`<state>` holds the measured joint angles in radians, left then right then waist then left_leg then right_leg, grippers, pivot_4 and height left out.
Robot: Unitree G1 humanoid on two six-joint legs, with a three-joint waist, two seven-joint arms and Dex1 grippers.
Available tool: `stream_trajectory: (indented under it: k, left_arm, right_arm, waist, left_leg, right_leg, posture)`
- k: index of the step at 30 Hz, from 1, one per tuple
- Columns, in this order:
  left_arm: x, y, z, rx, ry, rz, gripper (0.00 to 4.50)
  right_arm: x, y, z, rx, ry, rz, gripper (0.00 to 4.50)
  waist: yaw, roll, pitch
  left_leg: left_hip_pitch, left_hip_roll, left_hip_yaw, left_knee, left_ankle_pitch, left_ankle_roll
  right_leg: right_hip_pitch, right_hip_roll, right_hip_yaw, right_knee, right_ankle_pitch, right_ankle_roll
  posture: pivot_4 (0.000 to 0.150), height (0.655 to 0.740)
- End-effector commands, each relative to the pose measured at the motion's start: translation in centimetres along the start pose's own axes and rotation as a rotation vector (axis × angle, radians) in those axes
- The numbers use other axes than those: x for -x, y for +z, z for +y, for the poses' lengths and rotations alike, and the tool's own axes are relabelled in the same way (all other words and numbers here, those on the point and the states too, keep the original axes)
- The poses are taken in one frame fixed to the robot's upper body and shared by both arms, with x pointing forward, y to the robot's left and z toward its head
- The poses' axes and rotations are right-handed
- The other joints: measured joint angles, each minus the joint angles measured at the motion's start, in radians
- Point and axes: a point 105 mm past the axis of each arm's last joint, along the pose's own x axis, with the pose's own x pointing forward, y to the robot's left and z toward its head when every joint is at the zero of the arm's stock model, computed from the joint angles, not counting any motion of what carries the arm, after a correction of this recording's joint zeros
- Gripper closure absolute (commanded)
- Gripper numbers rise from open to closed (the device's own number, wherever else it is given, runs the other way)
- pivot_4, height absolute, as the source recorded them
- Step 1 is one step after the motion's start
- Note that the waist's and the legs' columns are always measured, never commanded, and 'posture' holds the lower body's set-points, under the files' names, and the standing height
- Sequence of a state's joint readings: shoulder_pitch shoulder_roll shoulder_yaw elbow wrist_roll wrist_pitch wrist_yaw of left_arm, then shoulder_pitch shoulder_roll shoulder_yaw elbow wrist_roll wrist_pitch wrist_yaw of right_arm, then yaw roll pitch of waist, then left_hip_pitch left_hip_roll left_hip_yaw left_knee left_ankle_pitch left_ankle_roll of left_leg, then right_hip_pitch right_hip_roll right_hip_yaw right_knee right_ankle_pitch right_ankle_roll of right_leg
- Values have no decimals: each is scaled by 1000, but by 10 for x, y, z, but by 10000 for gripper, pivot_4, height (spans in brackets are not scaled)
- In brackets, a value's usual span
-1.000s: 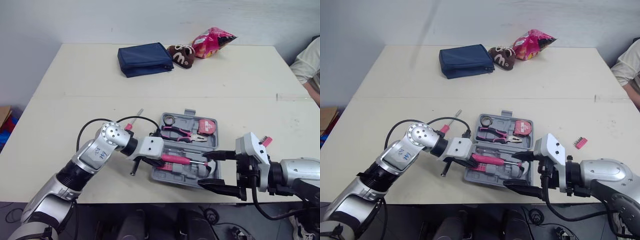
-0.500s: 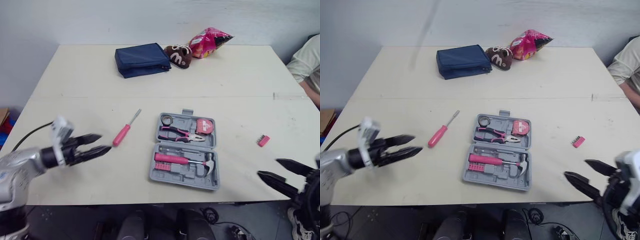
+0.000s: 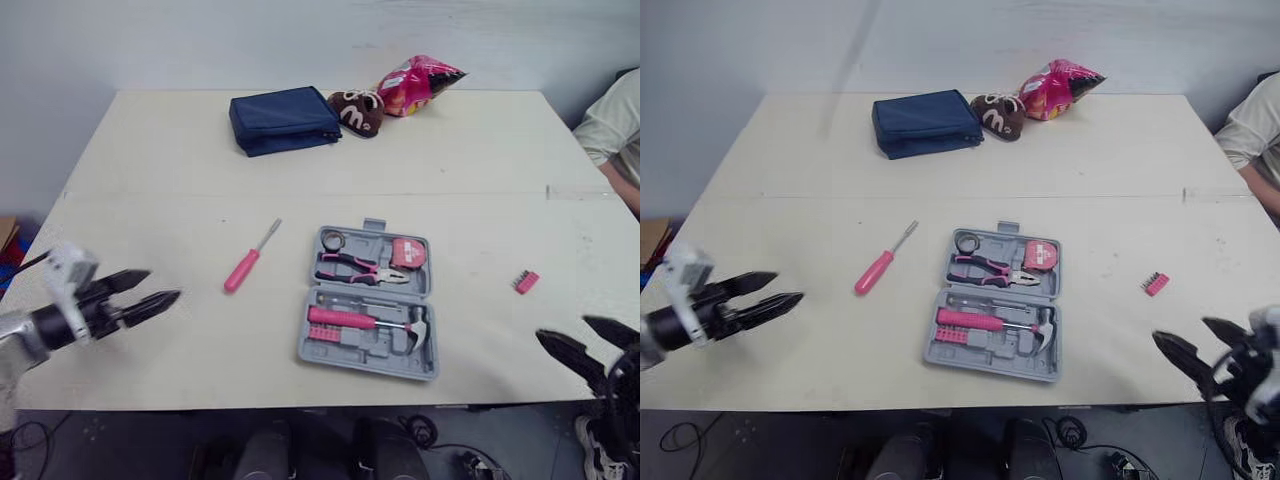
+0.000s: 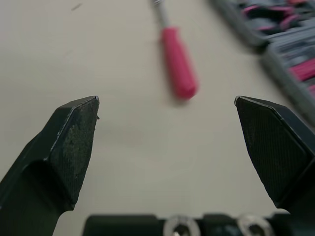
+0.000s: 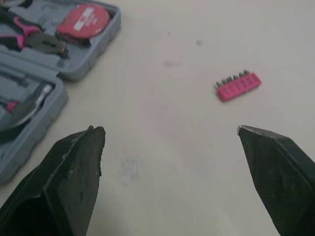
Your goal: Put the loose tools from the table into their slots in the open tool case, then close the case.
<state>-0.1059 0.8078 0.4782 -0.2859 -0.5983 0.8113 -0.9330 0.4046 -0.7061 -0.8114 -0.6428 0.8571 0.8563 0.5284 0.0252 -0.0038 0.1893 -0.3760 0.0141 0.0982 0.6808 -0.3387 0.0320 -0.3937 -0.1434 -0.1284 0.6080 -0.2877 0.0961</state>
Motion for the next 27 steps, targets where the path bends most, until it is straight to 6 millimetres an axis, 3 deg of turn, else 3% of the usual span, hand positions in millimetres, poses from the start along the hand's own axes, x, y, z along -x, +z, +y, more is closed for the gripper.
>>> stream_trajectory:
  k: [1,5,14,20,27]
  left_arm:
    - [-22,31,-38,-114,-203,-35,334]
    - [-45,58,-73,-201,-397,-84,334]
    - [-70,89,-128,-320,-728,-157,334]
    - [-76,92,-141,-363,-849,-157,334]
    - [-86,103,-143,-385,-855,-196,334]
  right_arm:
    - [-14,2,15,1,-4,0,0]
    - [-26,4,21,62,30,22,0]
    - [-38,8,-37,203,113,124,0]
    - [-61,4,-71,229,166,168,0]
    - [-84,3,-96,253,187,195,0]
  waist:
    - [0,2,1]
    - [-1,4,1]
    - [-2,3,1]
    - [-6,2,2]
    - [-6,2,2]
  left_leg:
    - [0,0,0,0,0,0]
    - [0,0,2,-1,3,4]
    - [3,0,12,1,5,8]
    - [5,0,16,1,5,9]
    - [5,0,18,2,5,9]
  right_leg:
    - [0,0,0,0,0,0]
    - [0,4,0,4,-1,-1]
    - [0,14,10,2,2,4]
    - [0,15,13,3,2,4]
    - [-2,14,15,3,2,4]
  posture:
    - [1500,7338]
    - [1500,7338]
    - [1500,7338]
    - [1500,7338]
    - [1500,7338]
